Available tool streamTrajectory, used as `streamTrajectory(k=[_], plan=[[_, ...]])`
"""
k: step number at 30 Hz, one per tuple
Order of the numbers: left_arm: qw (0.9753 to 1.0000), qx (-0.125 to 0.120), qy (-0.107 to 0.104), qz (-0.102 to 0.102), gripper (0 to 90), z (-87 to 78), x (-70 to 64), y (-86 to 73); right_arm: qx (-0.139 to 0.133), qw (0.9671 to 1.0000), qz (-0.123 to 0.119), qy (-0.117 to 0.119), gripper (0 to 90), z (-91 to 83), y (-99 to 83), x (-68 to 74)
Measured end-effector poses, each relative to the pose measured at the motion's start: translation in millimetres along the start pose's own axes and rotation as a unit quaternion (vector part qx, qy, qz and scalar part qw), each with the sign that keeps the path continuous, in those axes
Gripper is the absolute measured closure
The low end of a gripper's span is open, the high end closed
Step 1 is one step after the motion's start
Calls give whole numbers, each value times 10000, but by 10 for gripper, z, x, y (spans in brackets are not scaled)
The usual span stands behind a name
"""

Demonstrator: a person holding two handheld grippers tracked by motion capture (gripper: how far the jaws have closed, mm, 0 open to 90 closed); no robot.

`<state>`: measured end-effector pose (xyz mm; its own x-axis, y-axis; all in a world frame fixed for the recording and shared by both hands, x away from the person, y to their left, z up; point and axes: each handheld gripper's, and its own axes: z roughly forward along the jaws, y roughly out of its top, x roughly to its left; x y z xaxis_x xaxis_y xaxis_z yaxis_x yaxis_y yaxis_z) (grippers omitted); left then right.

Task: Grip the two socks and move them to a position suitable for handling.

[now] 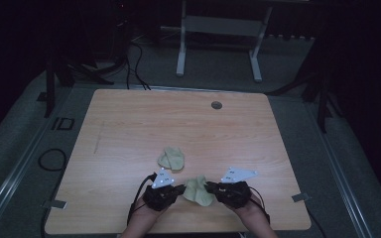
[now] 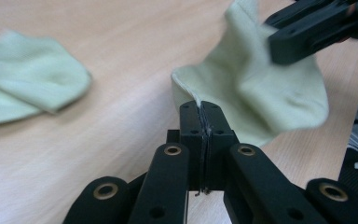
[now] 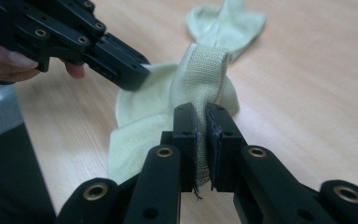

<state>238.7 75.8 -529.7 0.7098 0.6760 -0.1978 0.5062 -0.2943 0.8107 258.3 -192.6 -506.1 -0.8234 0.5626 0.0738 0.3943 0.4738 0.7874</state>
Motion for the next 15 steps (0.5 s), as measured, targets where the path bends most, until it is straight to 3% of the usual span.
streamTrajectory(k=[7,11,15], plan=[[9997,-143,157,-98,887,-299,35,-16,-274,9992,233,-164,834,-315,-25,-97],[9997,-48,200,-149,887,-289,21,-125,-215,9988,406,-153,833,-333,-168,-108],[9993,150,216,-268,886,-181,1,-282,88,9986,503,-116,831,-224,-352,-119]])
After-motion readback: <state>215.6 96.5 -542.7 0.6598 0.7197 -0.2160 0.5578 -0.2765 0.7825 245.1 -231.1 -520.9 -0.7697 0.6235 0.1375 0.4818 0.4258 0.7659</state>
